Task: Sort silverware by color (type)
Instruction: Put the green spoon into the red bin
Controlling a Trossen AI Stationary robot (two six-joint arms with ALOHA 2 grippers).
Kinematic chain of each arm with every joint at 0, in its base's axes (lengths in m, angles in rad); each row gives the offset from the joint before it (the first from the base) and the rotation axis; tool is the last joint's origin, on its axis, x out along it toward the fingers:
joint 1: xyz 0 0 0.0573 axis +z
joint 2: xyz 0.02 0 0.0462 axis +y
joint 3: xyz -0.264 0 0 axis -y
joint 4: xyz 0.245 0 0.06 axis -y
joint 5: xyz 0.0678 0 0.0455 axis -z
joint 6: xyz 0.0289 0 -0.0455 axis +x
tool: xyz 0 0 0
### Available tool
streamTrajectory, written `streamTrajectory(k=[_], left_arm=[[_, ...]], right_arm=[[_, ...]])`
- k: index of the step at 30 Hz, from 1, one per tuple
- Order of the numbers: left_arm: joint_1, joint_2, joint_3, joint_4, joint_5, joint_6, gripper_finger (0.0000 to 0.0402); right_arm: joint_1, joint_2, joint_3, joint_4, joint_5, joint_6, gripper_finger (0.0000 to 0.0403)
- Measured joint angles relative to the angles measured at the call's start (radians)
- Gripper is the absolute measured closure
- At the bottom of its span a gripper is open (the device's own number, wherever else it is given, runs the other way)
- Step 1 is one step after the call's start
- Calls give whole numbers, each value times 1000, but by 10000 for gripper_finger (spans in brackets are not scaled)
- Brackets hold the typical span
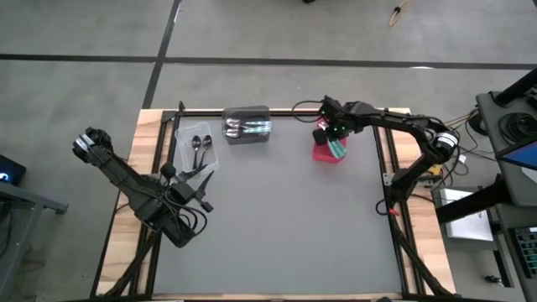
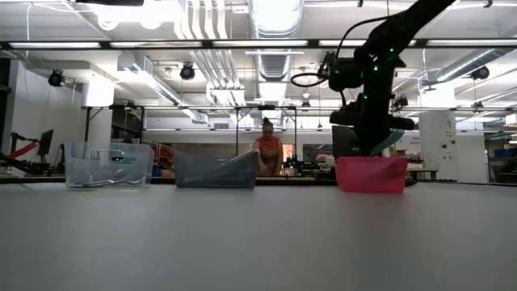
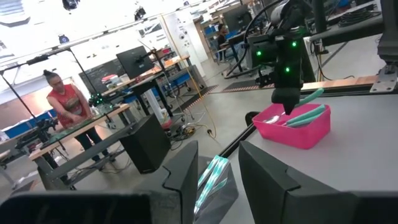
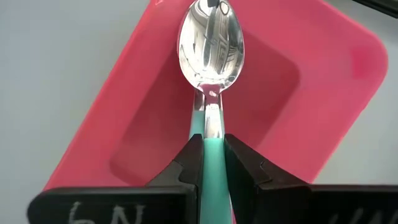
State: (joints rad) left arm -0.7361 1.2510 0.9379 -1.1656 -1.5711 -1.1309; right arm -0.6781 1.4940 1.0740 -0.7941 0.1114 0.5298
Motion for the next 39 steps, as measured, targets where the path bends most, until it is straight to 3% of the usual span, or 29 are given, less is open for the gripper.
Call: streamTrajectory(k=[28,34,39], left_arm=[[0,0,0,0,0,0,303],[0,0,0,0,0,0,303],[0,0,0,0,0,0,303]], right_arm=[[-4,106,2,23,-1,-85,369],[-3,106,2,23,1,-85,340],[-3,106,2,23,3,-86,344]])
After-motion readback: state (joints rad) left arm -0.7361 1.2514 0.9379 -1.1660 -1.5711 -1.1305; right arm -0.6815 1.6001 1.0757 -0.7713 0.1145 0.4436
